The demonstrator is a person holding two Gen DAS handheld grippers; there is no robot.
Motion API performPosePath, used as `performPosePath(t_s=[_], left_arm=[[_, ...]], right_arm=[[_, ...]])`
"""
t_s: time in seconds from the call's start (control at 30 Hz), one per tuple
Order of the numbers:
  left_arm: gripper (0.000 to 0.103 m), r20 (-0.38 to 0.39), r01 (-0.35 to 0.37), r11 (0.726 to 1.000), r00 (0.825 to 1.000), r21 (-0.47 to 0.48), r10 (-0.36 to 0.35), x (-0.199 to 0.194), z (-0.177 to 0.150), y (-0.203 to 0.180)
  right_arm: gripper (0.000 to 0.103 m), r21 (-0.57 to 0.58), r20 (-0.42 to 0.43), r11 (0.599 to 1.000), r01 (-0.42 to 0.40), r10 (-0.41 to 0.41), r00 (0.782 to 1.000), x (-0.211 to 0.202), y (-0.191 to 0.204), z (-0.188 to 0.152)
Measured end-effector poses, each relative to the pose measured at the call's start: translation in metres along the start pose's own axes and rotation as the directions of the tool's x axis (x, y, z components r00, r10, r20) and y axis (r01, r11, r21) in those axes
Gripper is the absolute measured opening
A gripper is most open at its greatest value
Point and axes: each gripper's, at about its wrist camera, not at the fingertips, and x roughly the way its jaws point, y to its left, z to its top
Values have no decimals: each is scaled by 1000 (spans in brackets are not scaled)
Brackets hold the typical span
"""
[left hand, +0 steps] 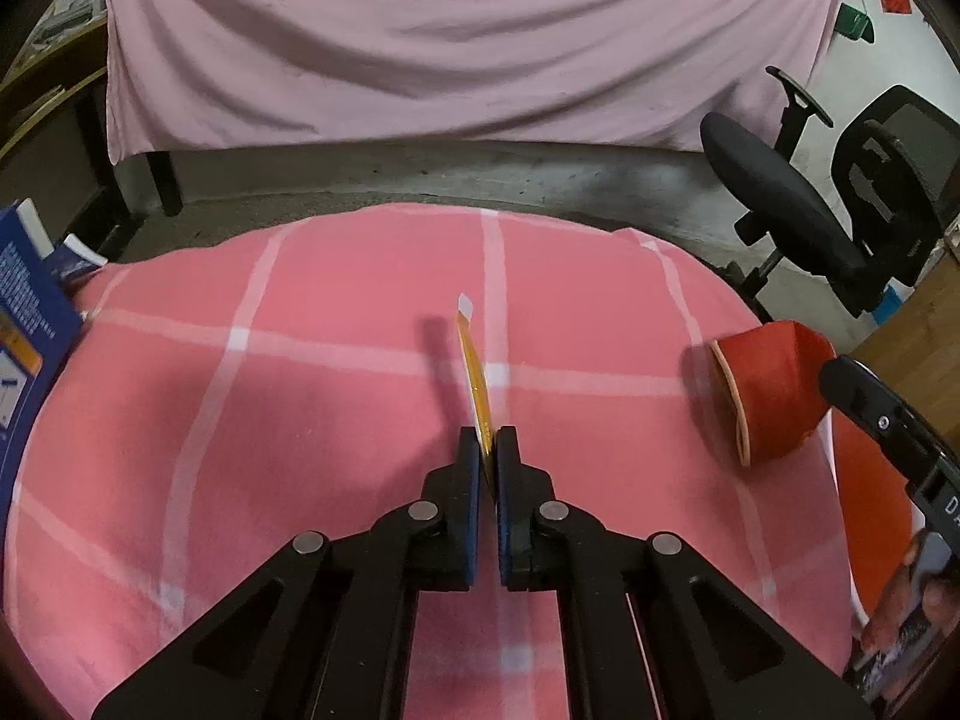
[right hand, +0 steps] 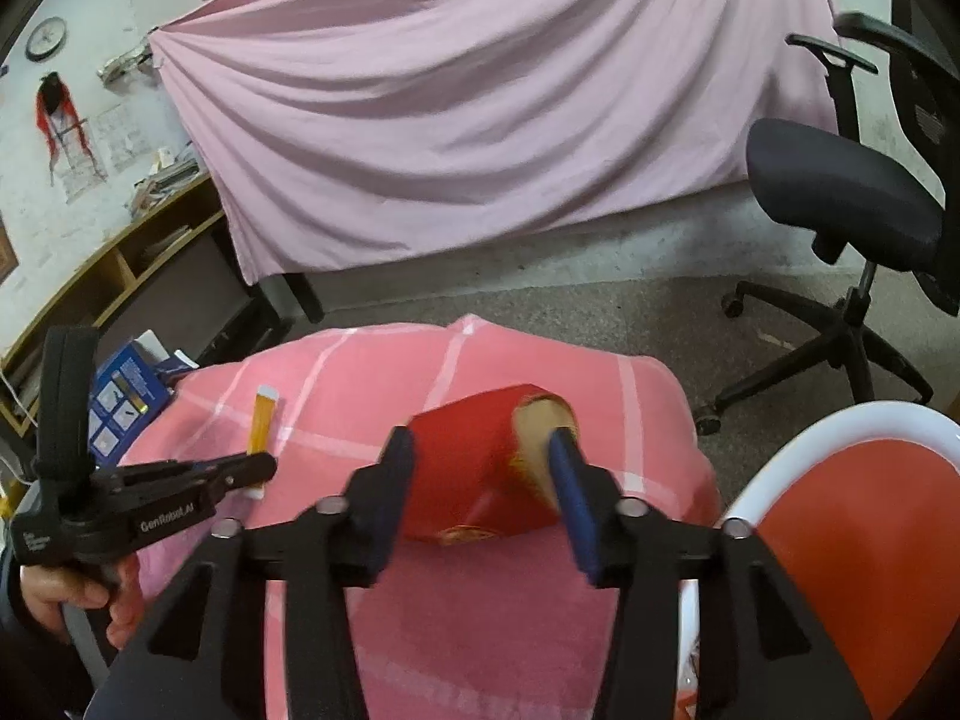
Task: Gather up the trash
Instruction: 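Grasp the orange strip with the left tool while the right tool grasps the red cup, then lift the red cup with the right tool while the left tool regrasps the orange strip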
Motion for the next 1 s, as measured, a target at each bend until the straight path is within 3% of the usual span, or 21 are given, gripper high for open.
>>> performPosePath(t_s=[0.23,0.43,0.67,0.83,1.0], left_arm=[[3,25,9,1000,1000,-1,-9,-17,-15,8],[3,29,28,999,999,-24,-27,-18,-17,12],[3,30,31,999,999,-27,-30,-18,-16,12],[3,31,24,1000,999,-20,-23,-19,-17,13],[3,35,18,999,999,-33,-17,-20,-19,14]], right_arm=[[80,-52,-37,997,51,-53,998,11,14,-1],[91,-101,-120,992,80,-92,989,32,32,-2],[92,-197,-160,964,179,-212,964,45,46,-9],[86,-194,-168,960,204,-237,957,46,45,-9],[82,-180,-161,966,184,-213,964,43,43,-9]])
